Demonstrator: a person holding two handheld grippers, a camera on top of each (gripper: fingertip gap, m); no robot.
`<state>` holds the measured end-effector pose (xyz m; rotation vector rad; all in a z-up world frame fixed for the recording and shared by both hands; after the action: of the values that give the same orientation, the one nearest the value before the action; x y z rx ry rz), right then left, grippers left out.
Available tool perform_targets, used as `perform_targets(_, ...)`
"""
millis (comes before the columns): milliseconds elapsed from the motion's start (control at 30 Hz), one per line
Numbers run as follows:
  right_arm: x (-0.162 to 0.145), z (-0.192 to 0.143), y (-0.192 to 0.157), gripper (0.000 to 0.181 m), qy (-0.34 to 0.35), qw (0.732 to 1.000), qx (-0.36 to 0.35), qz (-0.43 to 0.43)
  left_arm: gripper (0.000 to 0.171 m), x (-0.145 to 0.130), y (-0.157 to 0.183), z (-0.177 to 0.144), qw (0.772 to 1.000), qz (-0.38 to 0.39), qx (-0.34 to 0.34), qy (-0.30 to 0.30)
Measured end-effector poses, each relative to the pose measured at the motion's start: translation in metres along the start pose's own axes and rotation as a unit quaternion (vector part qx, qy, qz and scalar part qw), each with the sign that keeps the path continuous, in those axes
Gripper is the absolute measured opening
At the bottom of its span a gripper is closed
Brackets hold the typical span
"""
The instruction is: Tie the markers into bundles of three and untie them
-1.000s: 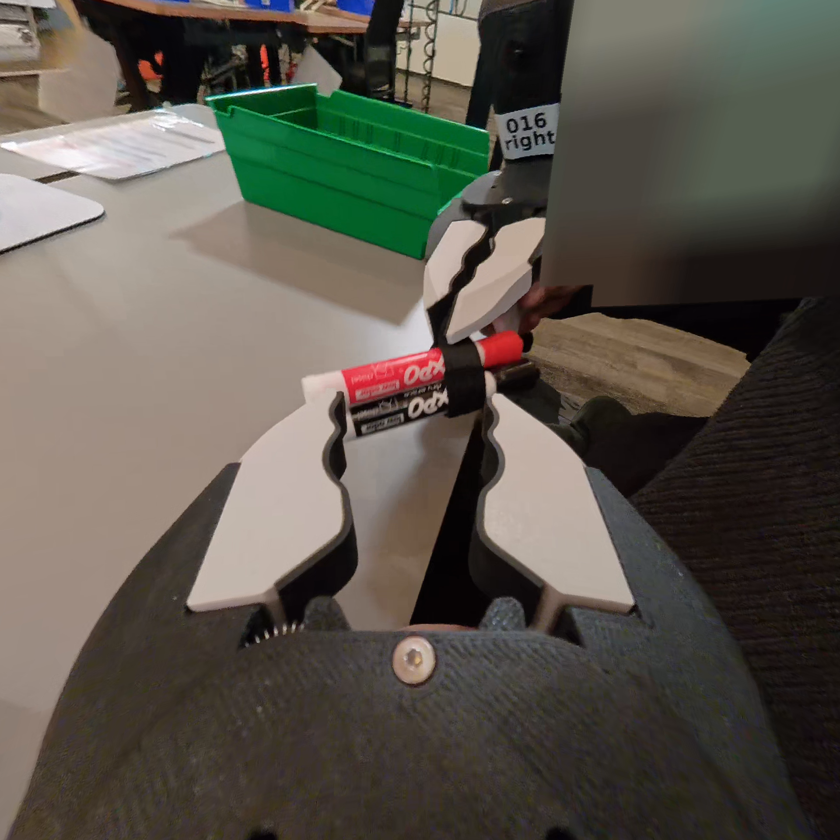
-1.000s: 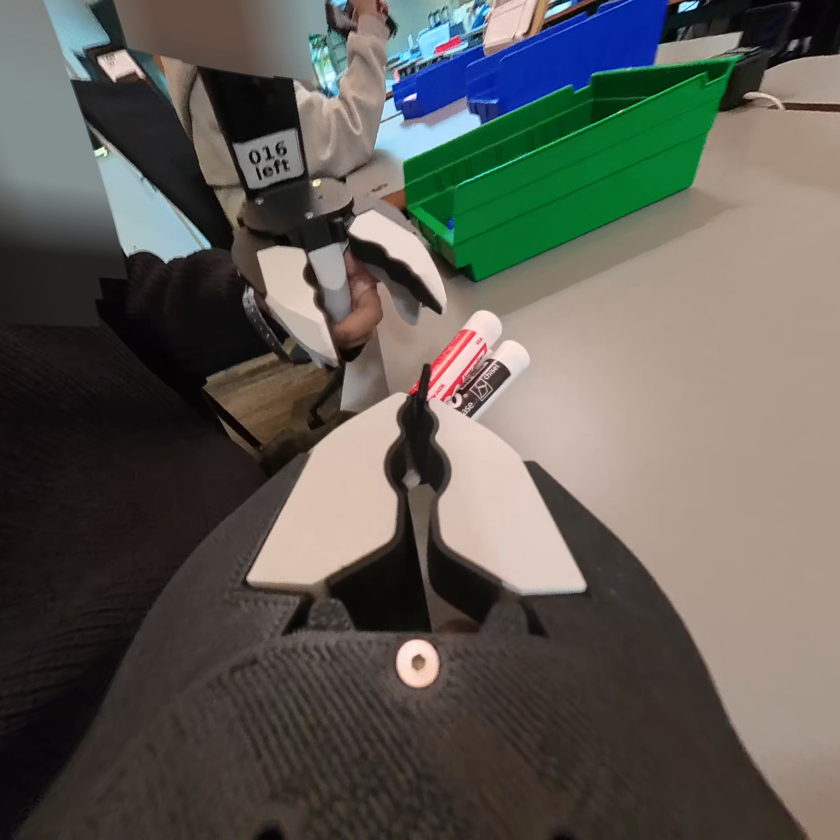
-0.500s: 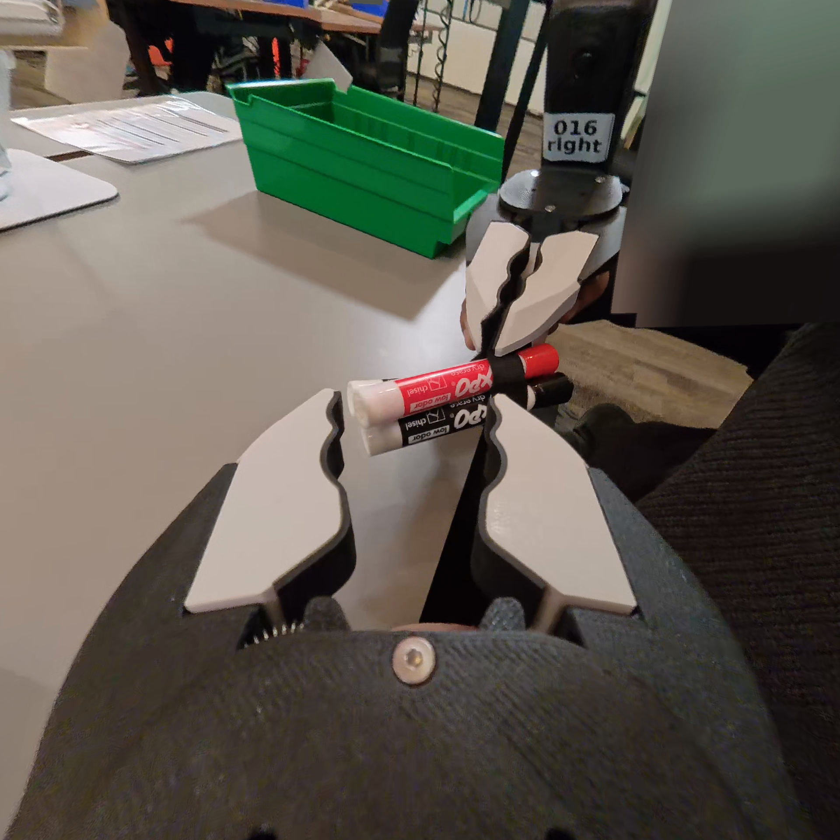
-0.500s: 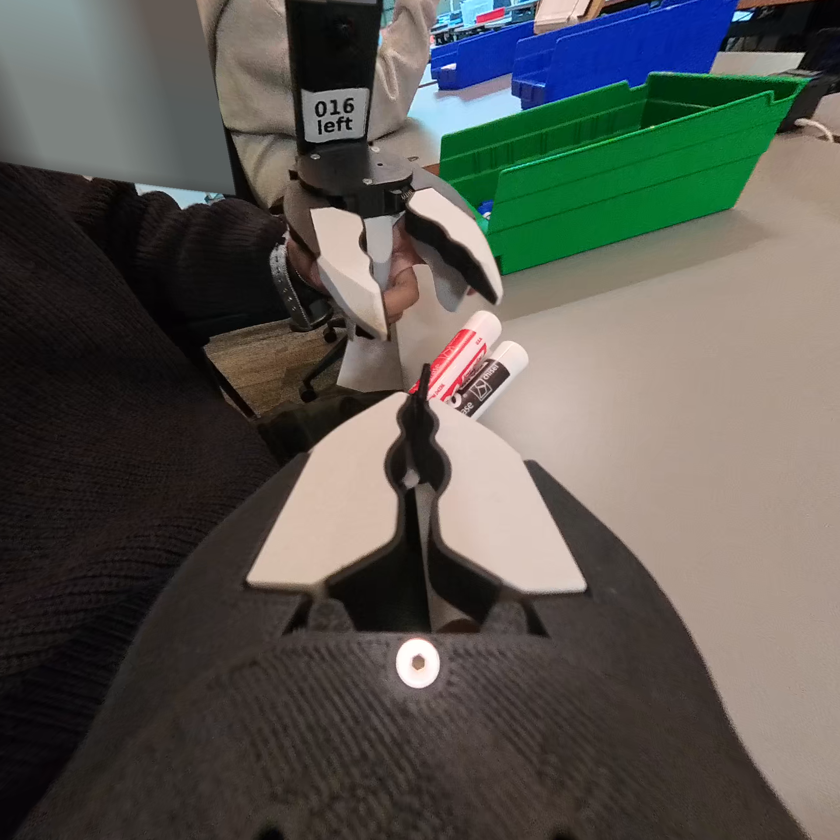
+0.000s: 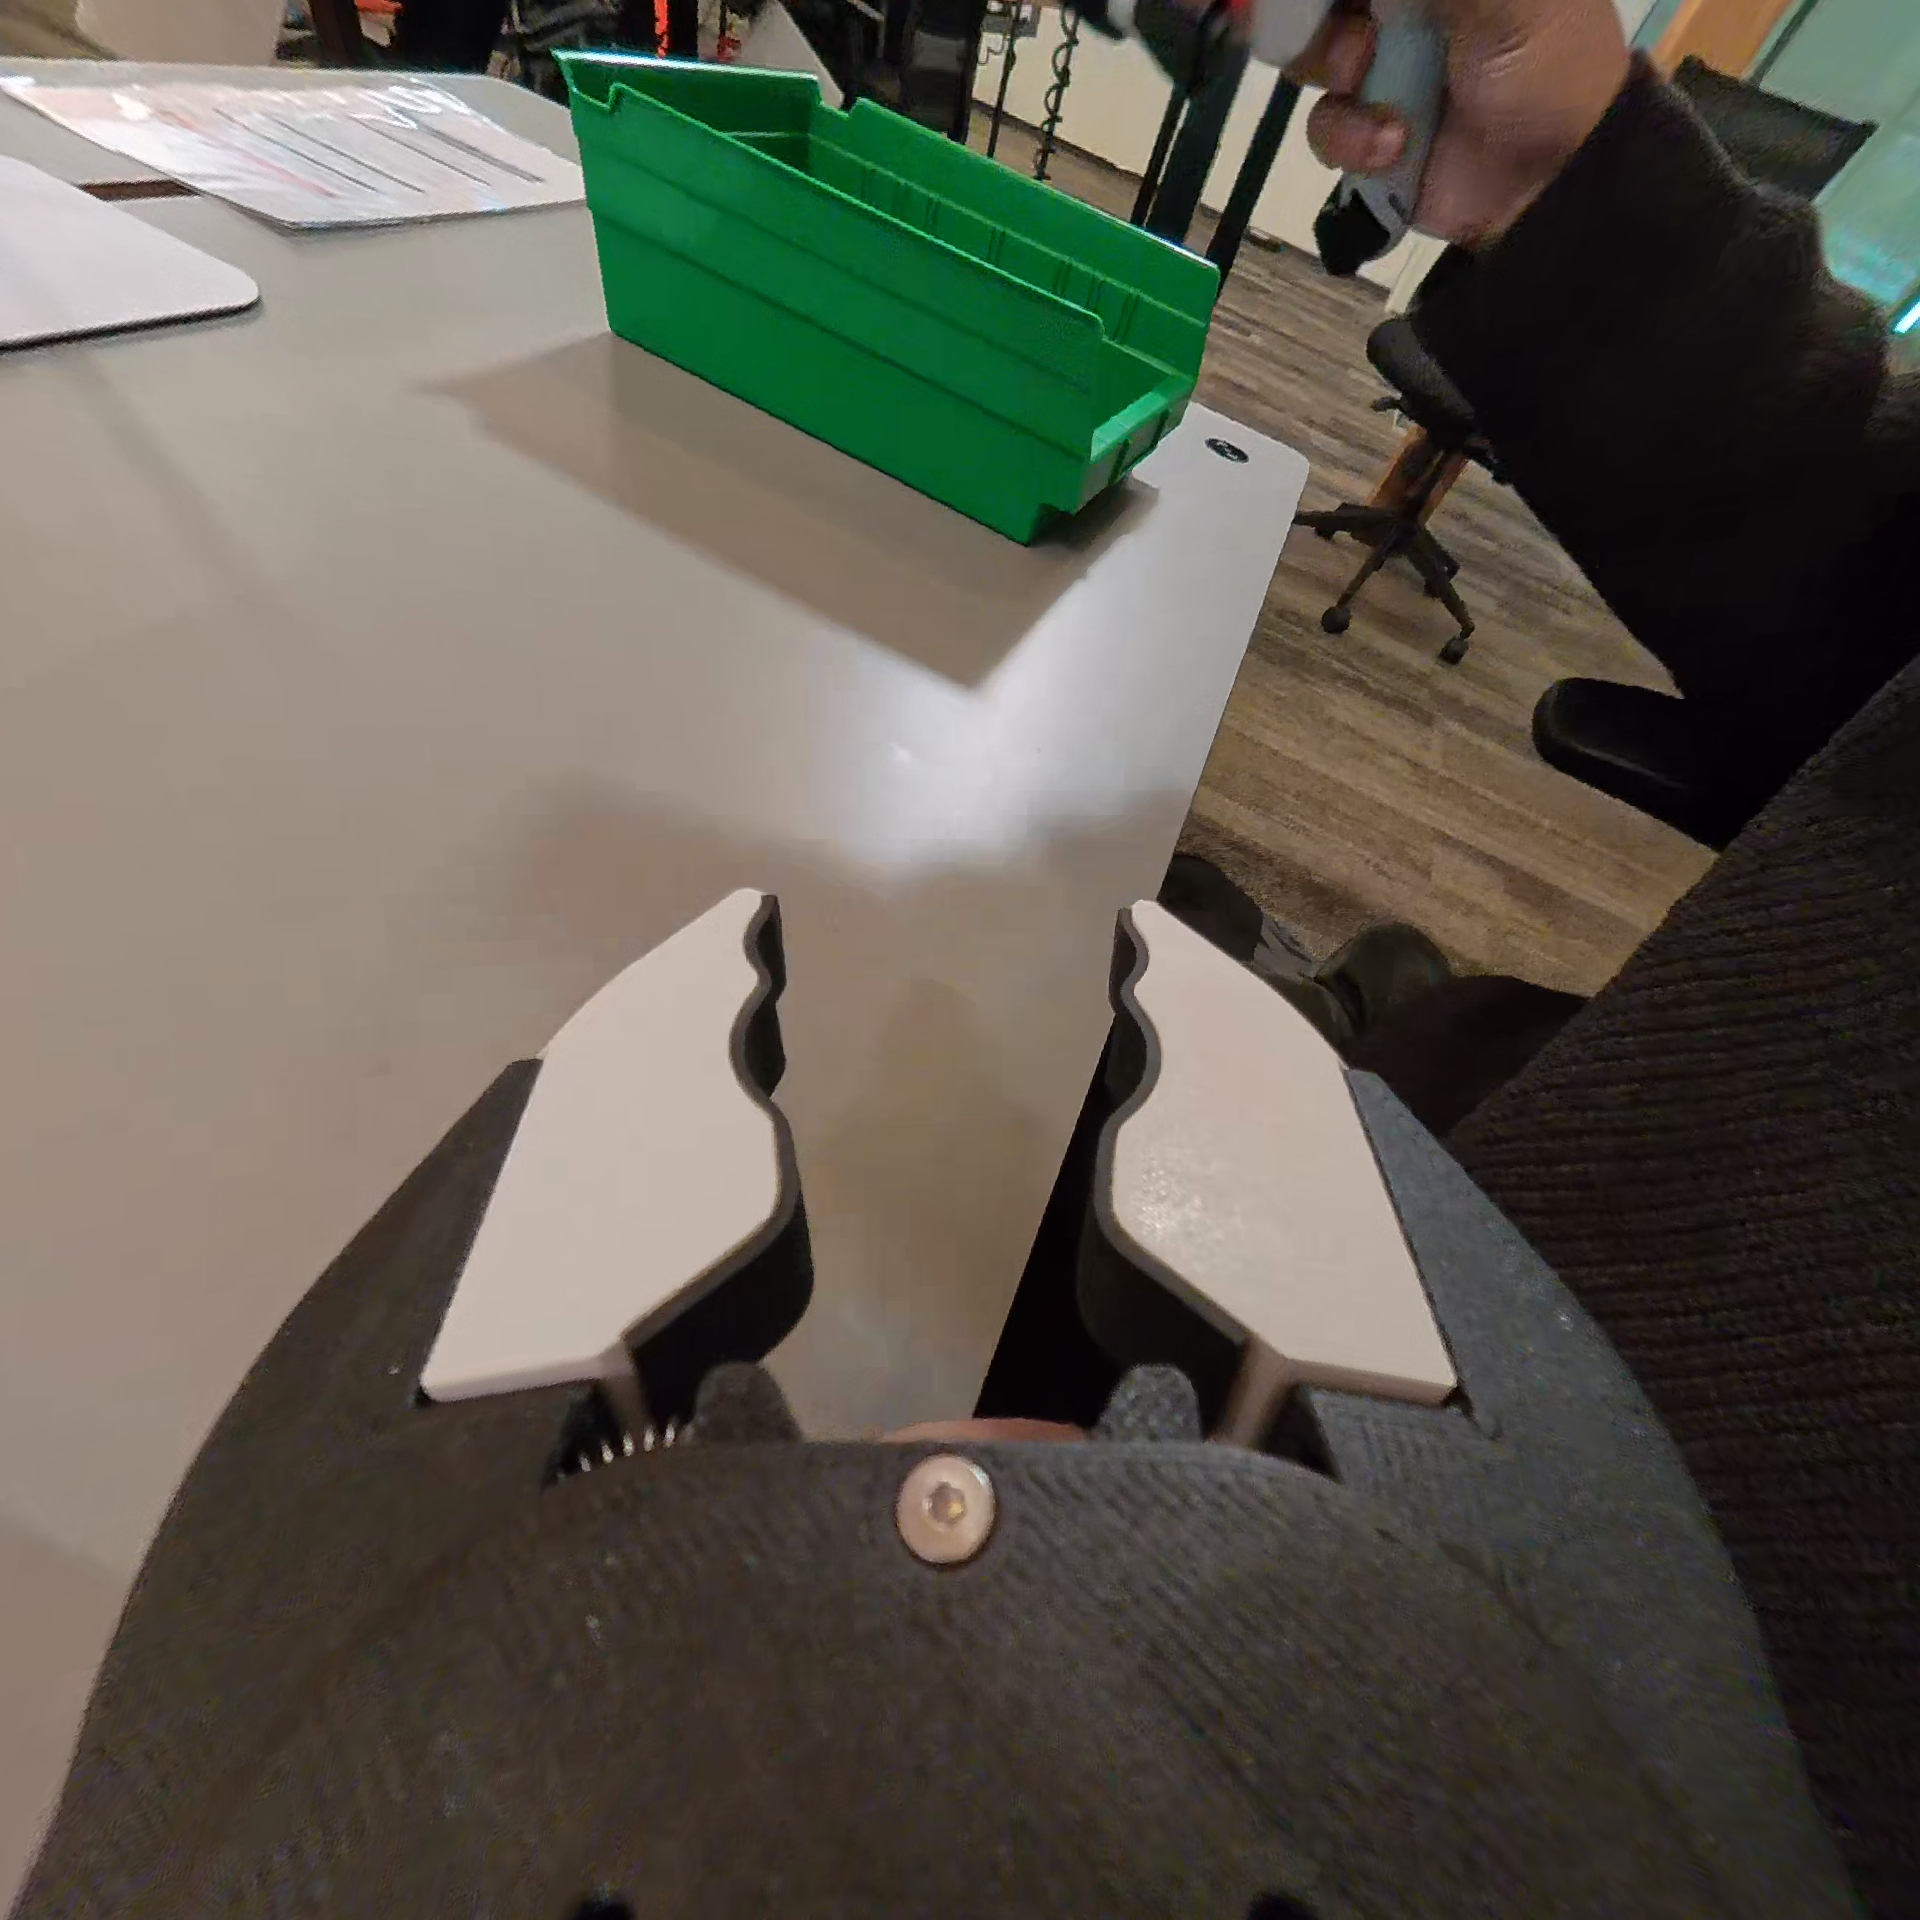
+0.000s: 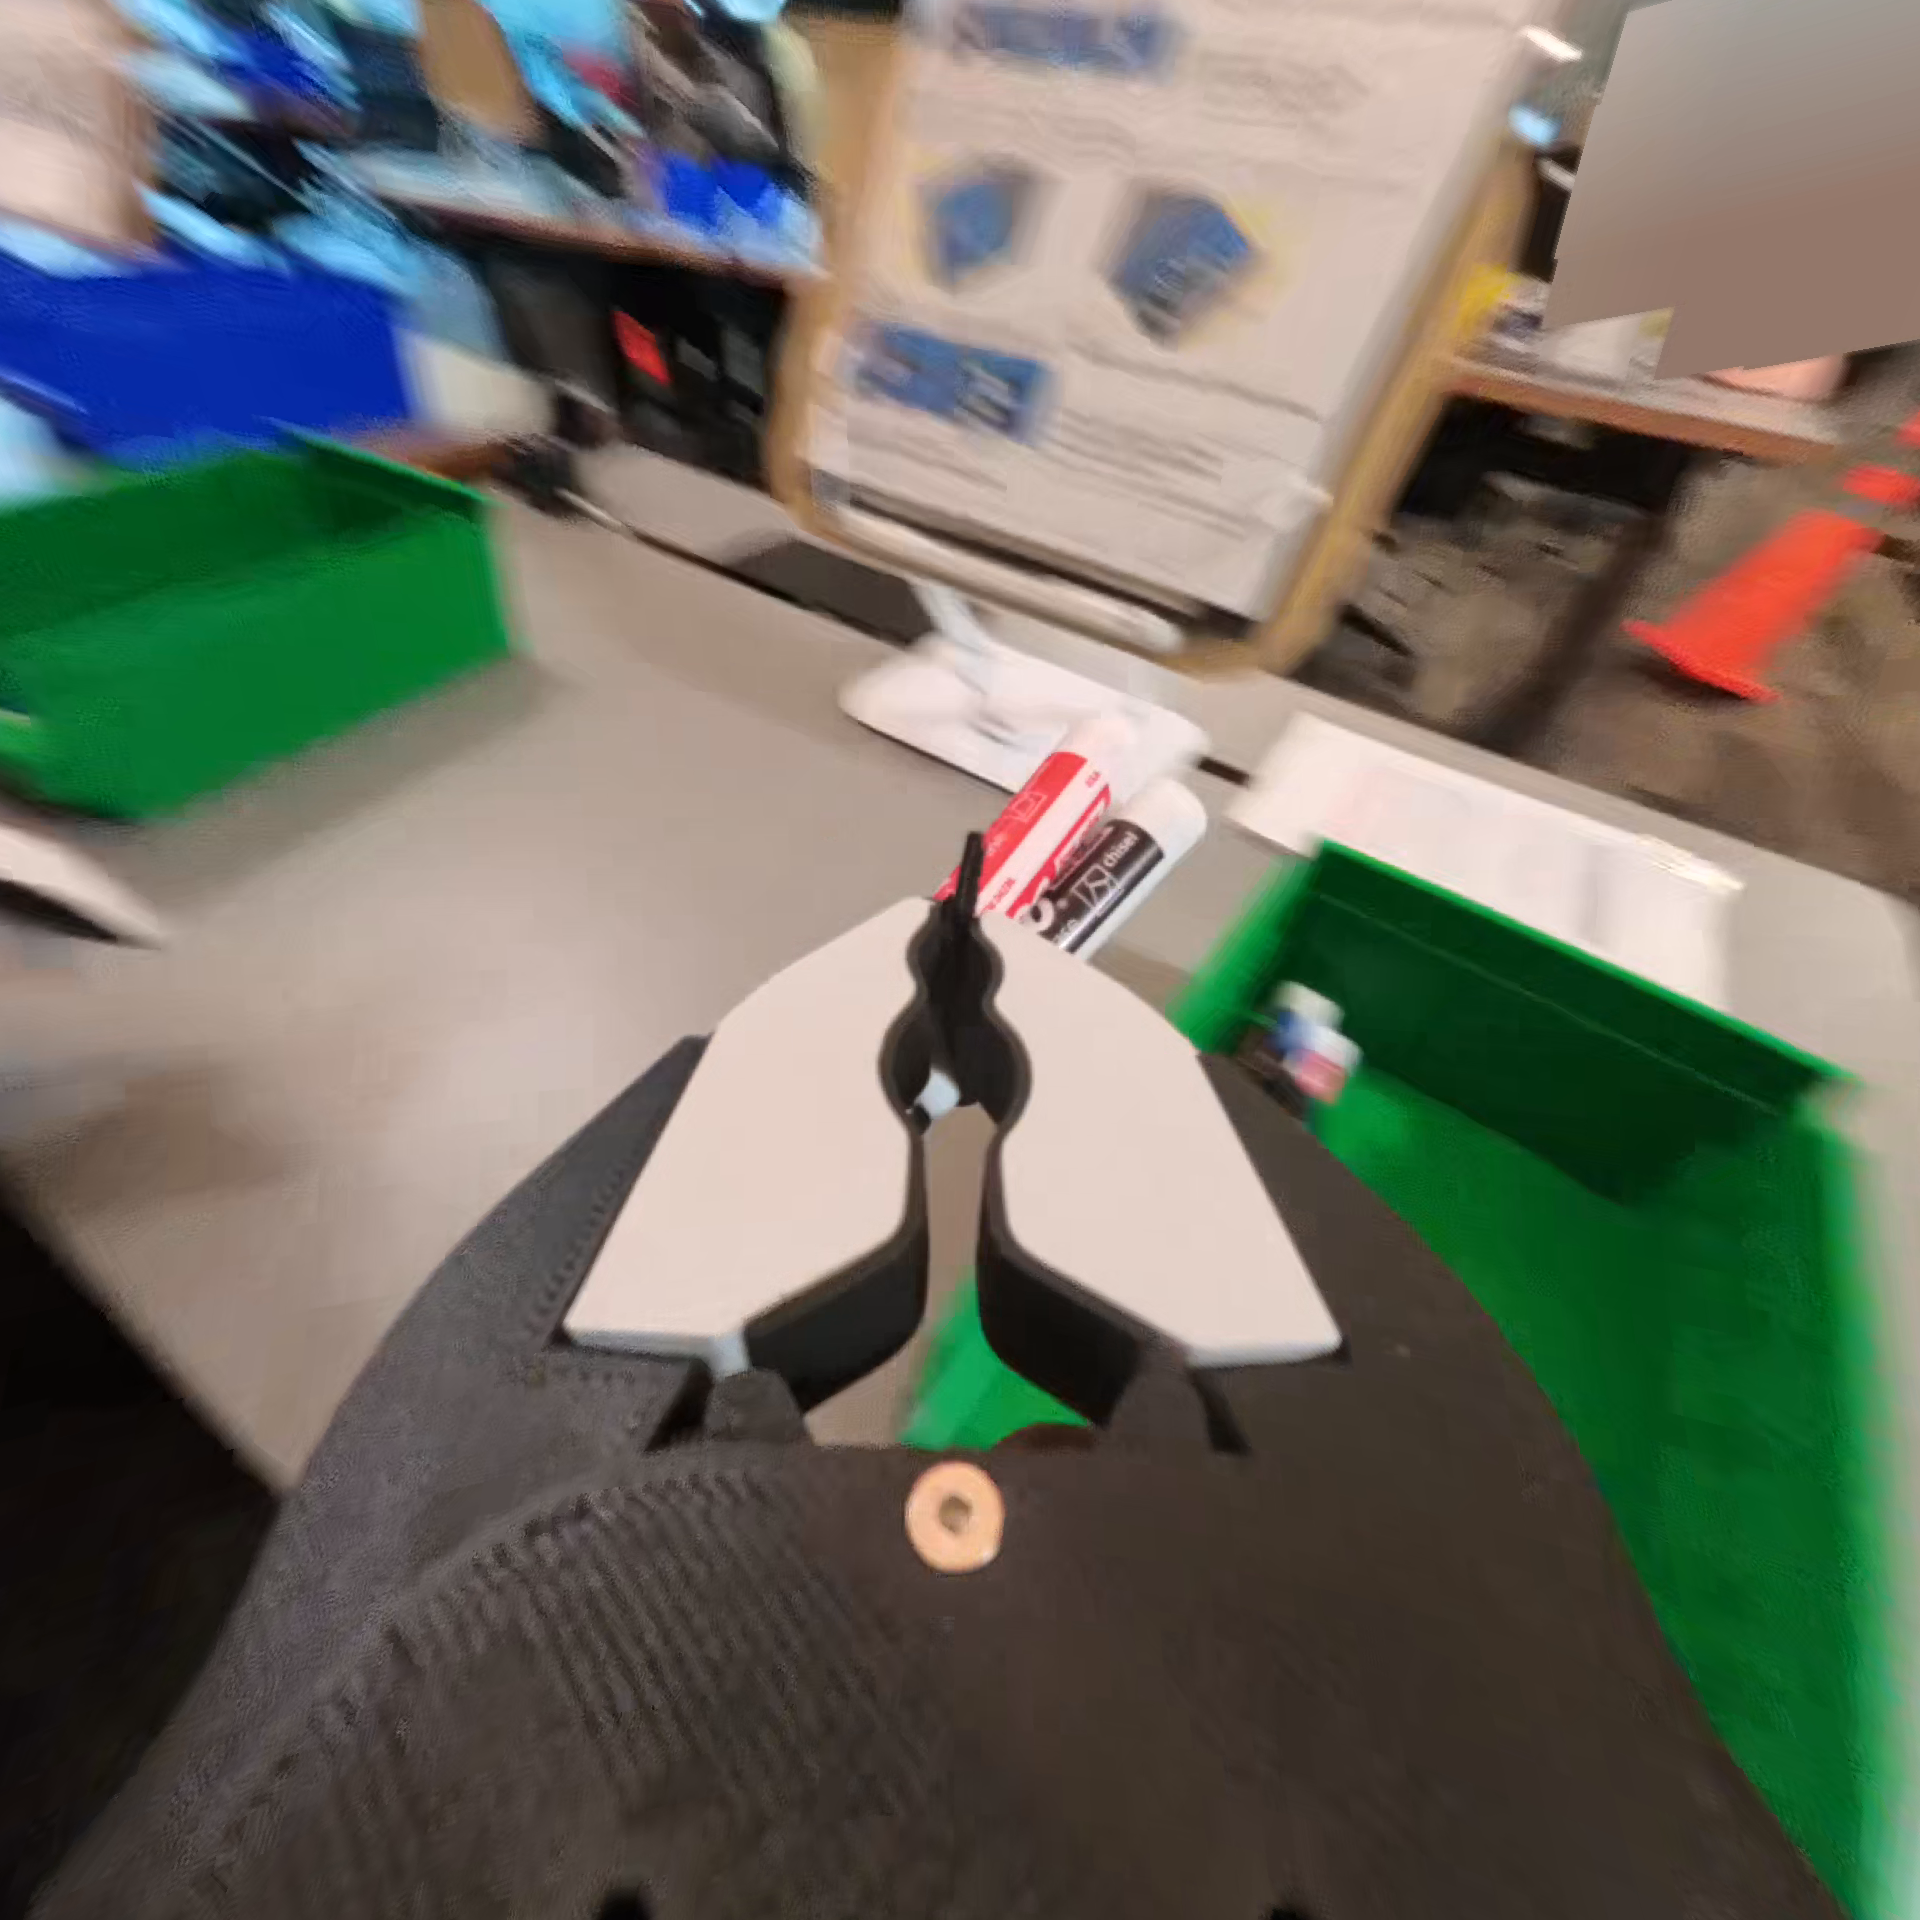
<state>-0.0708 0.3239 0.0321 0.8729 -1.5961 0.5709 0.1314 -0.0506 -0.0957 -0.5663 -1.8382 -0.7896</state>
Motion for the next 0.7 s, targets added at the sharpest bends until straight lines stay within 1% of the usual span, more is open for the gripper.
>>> perform_targets(67,-0.021,0.007,0.045,0.003,-0.073,0.994,-0.077,-0.029,0.061,0.000,-0.001,0.003,1.000,-0.013,-0.005,0.000)
perform_targets(133,-0.051,0.026,0.083,0.003,-0.142,0.983,-0.112,-0.039,0.061,-0.001,-0.001,0.008,1.000,-0.019,-0.009,-0.006)
perform_targets(200,-0.075,0.049,0.107,0.004,-0.174,0.979,-0.108,-0.017,0.061,-0.001,0.000,0.013,1.000,-0.017,-0.009,-0.013)
perform_targets(333,-0.106,0.087,0.139,0.004,-0.220,0.970,-0.106,-0.015,0.062,0.002,0.003,0.023,1.000,-0.011,-0.012,-0.019)
perform_targets(433,-0.121,0.105,0.155,0.004,-0.210,0.975,-0.075,0.006,0.063,0.003,0.005,0.028,1.000,-0.004,-0.013,-0.024)
perform_targets(567,-0.131,0.116,0.162,0.005,-0.176,0.982,-0.030,0.063,0.064,0.002,0.004,0.034,0.999,-0.007,-0.018,-0.031)
perform_targets(700,-0.139,0.114,0.165,0.006,-0.172,0.981,-0.048,0.073,0.064,0.000,0.002,0.037,0.999,-0.014,-0.025,-0.037)
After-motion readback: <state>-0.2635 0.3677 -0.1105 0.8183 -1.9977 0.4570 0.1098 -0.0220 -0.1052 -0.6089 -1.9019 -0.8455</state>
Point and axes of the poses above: each gripper's, where its closed fingertips meet, z out along the fingers, x out of its top, y = z × x across the jaws, the point moved 10 cm from there along -z, back along the fingers, and after that the axes turned 3 degrees about y, right-handed, at the moved point
